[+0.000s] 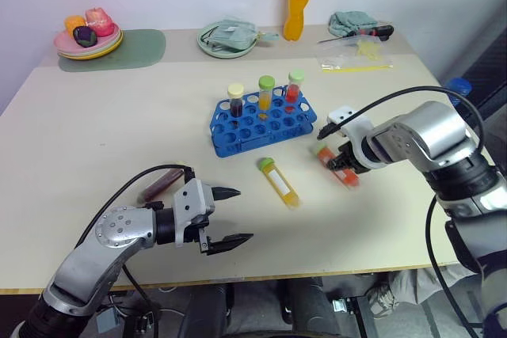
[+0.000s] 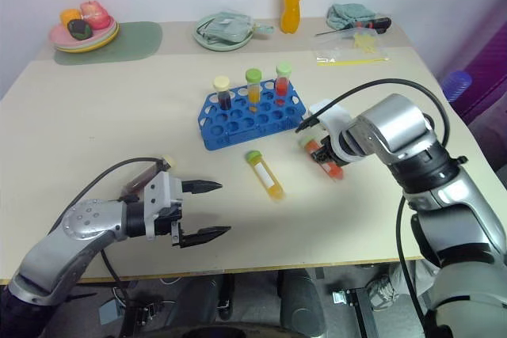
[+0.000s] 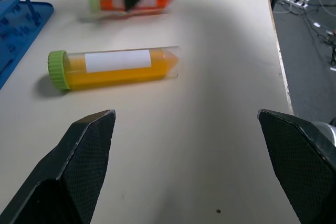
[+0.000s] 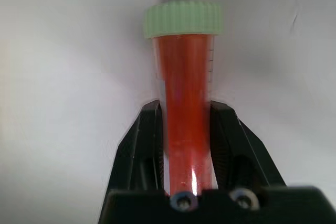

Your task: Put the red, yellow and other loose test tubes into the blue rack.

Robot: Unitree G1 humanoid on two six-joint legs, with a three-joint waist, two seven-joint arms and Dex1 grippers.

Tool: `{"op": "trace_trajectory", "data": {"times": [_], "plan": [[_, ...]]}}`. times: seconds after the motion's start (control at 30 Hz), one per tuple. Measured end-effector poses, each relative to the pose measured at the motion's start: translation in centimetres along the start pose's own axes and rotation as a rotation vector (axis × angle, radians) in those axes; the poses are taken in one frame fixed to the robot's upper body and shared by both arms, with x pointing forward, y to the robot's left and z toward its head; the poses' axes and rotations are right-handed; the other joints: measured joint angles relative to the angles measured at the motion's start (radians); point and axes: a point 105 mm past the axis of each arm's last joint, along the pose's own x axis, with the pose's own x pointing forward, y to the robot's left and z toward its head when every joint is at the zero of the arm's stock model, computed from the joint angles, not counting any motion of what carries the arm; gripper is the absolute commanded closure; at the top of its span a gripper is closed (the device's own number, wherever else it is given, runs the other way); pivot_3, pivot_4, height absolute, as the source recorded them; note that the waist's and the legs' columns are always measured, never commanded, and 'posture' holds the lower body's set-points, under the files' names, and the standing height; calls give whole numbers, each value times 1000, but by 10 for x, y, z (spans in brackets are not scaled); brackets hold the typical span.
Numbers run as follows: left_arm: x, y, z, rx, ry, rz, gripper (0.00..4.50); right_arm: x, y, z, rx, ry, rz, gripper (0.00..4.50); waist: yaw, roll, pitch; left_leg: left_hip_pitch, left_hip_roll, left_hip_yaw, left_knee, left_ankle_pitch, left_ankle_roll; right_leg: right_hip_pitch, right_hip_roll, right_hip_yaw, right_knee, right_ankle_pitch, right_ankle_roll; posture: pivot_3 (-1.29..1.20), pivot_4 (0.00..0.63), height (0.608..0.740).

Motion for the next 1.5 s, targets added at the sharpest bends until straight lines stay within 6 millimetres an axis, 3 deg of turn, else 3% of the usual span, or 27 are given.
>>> {"op": "trace_trajectory", "data": {"times": [0.13,0.23,0.3,0.4,0.57,0.77,1.0,1.5], "plan": [[-7,25,-2,-19,-65,190,0,-24,14,43,-211,-500,-10,3787,2,-1,0,0,1,0,0,0,0,1,1,-1,-1,1,2,0,150,740],[-7,71,16,-9,-221,482,0,-22,29,73,-19,-835,-28,3787,0,-3,-1,2,2,-1,2,1,-1,3,2,-1,1,1,3,0,150,740],[-5,85,29,22,-288,560,0,-17,28,81,127,-972,-72,3787,2,-2,-1,3,0,0,2,1,-1,3,1,0,4,2,3,0,150,740],[2,92,27,17,-290,580,0,-10,14,84,229,-1078,-197,3787,3,-2,-2,2,-1,-1,2,1,-1,2,0,0,4,2,3,0,150,740],[27,85,28,-3,-302,501,0,10,1,79,296,-1135,-322,3787,0,-2,-1,2,-1,-1,1,1,-2,2,1,0,4,1,3,0,150,740],[38,81,34,-6,-312,459,0,24,-2,71,329,-1158,-358,3787,-5,-1,-1,3,0,-1,0,1,-2,1,1,0,5,1,2,0,150,740],[38,76,32,-14,-304,441,0,41,2,65,350,-1139,-346,3787,-4,-1,-1,3,0,-1,0,1,-2,1,1,0,5,1,2,0,150,740],[38,73,28,-25,-293,420,0,45,-2,66,328,-1153,-372,3787,-4,-1,-1,3,0,-1,0,1,-2,1,1,0,5,1,2,0,150,740]]}}
